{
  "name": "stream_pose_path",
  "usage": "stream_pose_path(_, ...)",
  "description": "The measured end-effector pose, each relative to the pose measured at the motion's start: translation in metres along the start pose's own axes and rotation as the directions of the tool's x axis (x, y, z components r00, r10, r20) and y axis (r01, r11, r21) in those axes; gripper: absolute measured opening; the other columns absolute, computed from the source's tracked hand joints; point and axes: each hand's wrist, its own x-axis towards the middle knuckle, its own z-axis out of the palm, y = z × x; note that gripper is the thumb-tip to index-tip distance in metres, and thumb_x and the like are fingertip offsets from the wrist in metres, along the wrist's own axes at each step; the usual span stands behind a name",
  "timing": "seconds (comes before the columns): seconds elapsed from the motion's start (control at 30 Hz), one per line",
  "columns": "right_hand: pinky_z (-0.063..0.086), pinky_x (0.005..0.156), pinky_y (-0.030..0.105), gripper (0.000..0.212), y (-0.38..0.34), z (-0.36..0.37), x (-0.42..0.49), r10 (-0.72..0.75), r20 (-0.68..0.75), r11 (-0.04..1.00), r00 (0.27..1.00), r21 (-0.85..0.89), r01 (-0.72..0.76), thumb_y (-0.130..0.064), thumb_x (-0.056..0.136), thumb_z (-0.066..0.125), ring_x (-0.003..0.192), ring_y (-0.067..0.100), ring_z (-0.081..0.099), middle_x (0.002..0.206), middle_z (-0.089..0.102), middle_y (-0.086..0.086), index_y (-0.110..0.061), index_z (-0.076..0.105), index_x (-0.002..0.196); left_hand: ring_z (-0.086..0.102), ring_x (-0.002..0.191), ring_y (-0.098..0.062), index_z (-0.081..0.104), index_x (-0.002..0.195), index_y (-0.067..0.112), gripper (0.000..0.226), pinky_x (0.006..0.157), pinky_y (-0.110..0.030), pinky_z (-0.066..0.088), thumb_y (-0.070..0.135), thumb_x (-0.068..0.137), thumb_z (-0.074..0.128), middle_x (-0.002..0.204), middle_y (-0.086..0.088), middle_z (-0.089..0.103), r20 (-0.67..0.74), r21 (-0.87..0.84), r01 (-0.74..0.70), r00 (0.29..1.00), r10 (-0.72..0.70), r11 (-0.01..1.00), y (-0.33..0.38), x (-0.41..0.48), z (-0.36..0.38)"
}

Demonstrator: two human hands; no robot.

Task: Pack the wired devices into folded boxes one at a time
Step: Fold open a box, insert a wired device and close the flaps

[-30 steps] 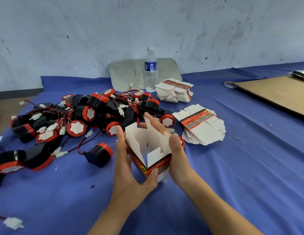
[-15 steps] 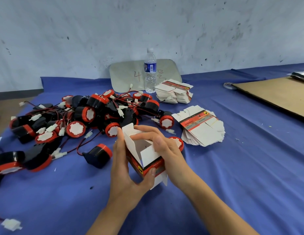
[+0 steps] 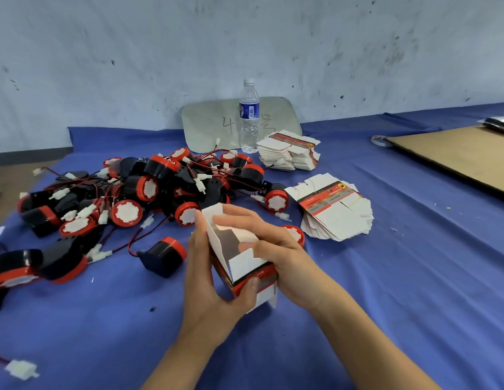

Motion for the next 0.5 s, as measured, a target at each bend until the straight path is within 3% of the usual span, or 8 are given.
stream_pose_path(0.07, 0.048, 0.095, 0.026, 0.036, -0.0002, 0.0, 0.0004, -0.01, -0.048, 0.999, 0.999, -0.052, 0.007, -0.002, 0.084, 0.046, 0.123, 0.007, 0.052, 0.135, 0.053, -0.013, -0.017, 0.072, 0.104, 0.039, 0.135, -0.01, 0.011, 0.154, 0.025, 0.103, 0.103, -0.018, 0.04, 0.039, 0.068, 0.065, 0.145, 0.02, 0.037, 0.007, -0.01, -0.004, 1.0, 0.004, 1.0, 0.0003, -0.0003, -0.0001)
stream_pose_path(0.13, 0.047, 0.096, 0.037, 0.034, 0.0003, -0.001, 0.0005, -0.012, -0.076, 0.996, 0.997, -0.084, 0.005, 0.003, 0.085, 0.047, 0.12, 0.013, 0.054, 0.131, 0.054, -0.011, -0.017, 0.073, 0.094, 0.035, 0.136, -0.003, 0.01, 0.154, 0.03, 0.103, 0.103, -0.011, 0.036, 0.041, 0.068, 0.065, 0.145, 0.027, 0.034, 0.012, 0.009, -0.025, 1.0, 0.025, 1.0, 0.002, -0.0006, -0.0003)
stream_pose_path(0.23, 0.047, 0.095, 0.038, 0.05, -0.0008, -0.0026, 0.001, -0.002, -0.073, 0.994, 0.997, -0.11, -0.006, 0.017, 0.085, 0.042, 0.117, 0.015, 0.053, 0.127, 0.054, -0.009, -0.02, 0.074, 0.091, 0.03, 0.137, 0.005, 0.01, 0.153, 0.032, 0.102, 0.105, -0.01, 0.032, 0.043, 0.068, 0.065, 0.144, 0.036, 0.03, 0.009, 0.033, -0.053, 0.999, 0.053, 0.998, 0.0056, -0.0002, 0.0005)
stream_pose_path(0.37, 0.044, 0.098, 0.032, 0.058, -0.0021, -0.0038, 0.0017, -0.021, -0.059, 0.998, 0.998, -0.059, 0.018, 0.013, 0.075, 0.041, 0.121, 0.013, 0.052, 0.126, 0.056, -0.009, -0.025, 0.066, 0.112, 0.032, 0.135, 0.008, 0.015, 0.15, 0.031, 0.097, 0.101, -0.006, 0.031, 0.044, 0.07, 0.067, 0.143, 0.04, 0.028, 0.007, 0.027, -0.08, 0.997, 0.08, 0.996, 0.0069, 0.0012, 0.0021)
stream_pose_path(0.47, 0.042, 0.104, 0.035, 0.074, -0.0016, -0.0051, 0.0016, -0.017, -0.061, 0.999, 0.998, -0.042, 0.014, 0.007, 0.077, 0.043, 0.121, 0.012, 0.052, 0.118, 0.056, -0.005, -0.042, 0.052, 0.132, 0.033, 0.137, 0.003, 0.015, 0.149, 0.043, 0.096, 0.104, -0.011, 0.034, 0.042, 0.07, 0.069, 0.147, 0.035, 0.028, 0.013, 0.003, -0.091, 0.996, 0.091, 0.996, 0.0068, 0.0012, 0.0014)
stream_pose_path(0.5, 0.042, 0.105, 0.037, 0.073, -0.0016, -0.0052, 0.0017, -0.026, -0.052, 0.998, 0.998, -0.057, 0.023, 0.005, 0.079, 0.044, 0.12, 0.013, 0.053, 0.119, 0.056, -0.002, -0.041, 0.052, 0.134, 0.034, 0.137, 0.001, 0.015, 0.148, 0.048, 0.096, 0.104, -0.013, 0.035, 0.042, 0.069, 0.069, 0.147, 0.034, 0.03, 0.013, -0.003, -0.093, 0.996, 0.093, 0.996, 0.0066, 0.0006, 0.0011)
